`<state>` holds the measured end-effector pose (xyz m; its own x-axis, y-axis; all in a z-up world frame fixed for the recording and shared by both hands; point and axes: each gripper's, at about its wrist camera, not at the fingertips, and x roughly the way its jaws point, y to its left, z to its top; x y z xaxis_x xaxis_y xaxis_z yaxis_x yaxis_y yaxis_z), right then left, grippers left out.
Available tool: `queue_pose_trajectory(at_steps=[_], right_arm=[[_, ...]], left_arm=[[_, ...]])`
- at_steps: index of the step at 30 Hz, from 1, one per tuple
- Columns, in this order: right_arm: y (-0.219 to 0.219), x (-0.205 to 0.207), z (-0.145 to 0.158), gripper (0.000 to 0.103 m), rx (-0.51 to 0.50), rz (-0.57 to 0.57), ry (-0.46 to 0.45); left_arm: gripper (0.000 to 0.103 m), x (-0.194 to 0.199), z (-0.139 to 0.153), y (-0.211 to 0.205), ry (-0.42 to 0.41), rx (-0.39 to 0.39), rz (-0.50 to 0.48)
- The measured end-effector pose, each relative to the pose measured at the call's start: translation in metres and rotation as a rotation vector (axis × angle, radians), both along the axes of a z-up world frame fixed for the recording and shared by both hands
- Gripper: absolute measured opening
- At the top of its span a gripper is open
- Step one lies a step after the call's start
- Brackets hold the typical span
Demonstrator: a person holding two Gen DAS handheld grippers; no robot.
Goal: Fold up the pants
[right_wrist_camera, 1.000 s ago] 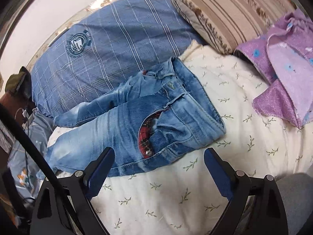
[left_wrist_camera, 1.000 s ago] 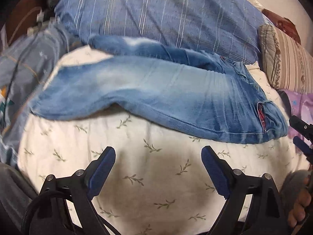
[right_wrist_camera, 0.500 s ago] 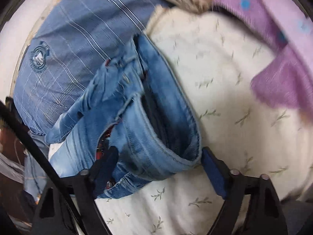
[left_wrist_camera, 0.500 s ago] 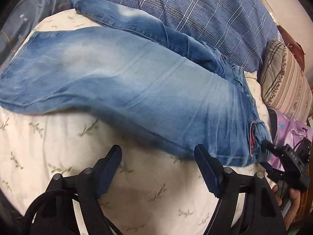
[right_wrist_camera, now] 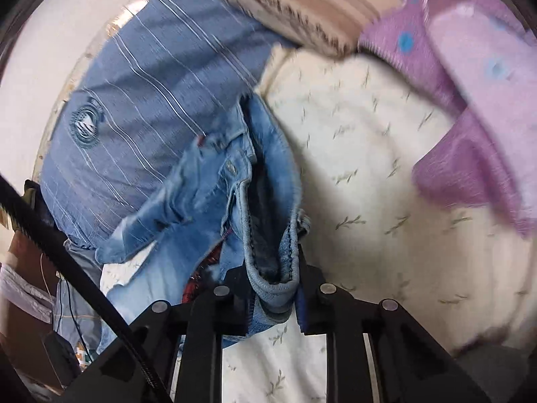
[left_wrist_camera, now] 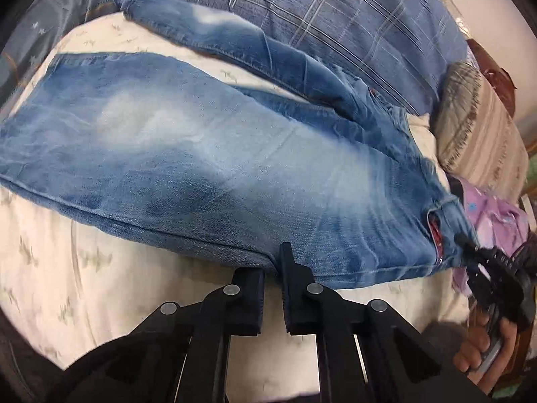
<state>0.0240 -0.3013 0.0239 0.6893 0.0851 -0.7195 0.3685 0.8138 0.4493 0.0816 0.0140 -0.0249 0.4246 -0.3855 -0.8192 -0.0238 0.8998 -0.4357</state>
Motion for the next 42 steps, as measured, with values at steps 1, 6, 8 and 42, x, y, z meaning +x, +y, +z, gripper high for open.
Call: queue_pose_trajectory(at_steps=[1, 6, 8, 42], right_arm=[[0.002, -0.006, 0.002, 0.019, -0.004, -0.014, 0.012], [0.017, 0.007, -0.03, 0.042, -0.146, -0.036, 0.234], [0.024, 0.006, -0.02, 0.057, -0.207, -0.045, 0.202], [0.386, 0.032, -0.077, 0.049, -0.481, 1.015, 0.029]], left_arm=[[0.009, -0.002, -0.003, -0.001, 0.008, 0.007, 0.0], [0.02, -0.009, -0.013, -0.011, -0.03, 0.082, -0.01], [0.034, -0.015, -0.008, -0.013, -0.038, 0.099, -0.026], [0.011, -0.041, 0.01, 0.185, 0.074, 0.064, 0.592]])
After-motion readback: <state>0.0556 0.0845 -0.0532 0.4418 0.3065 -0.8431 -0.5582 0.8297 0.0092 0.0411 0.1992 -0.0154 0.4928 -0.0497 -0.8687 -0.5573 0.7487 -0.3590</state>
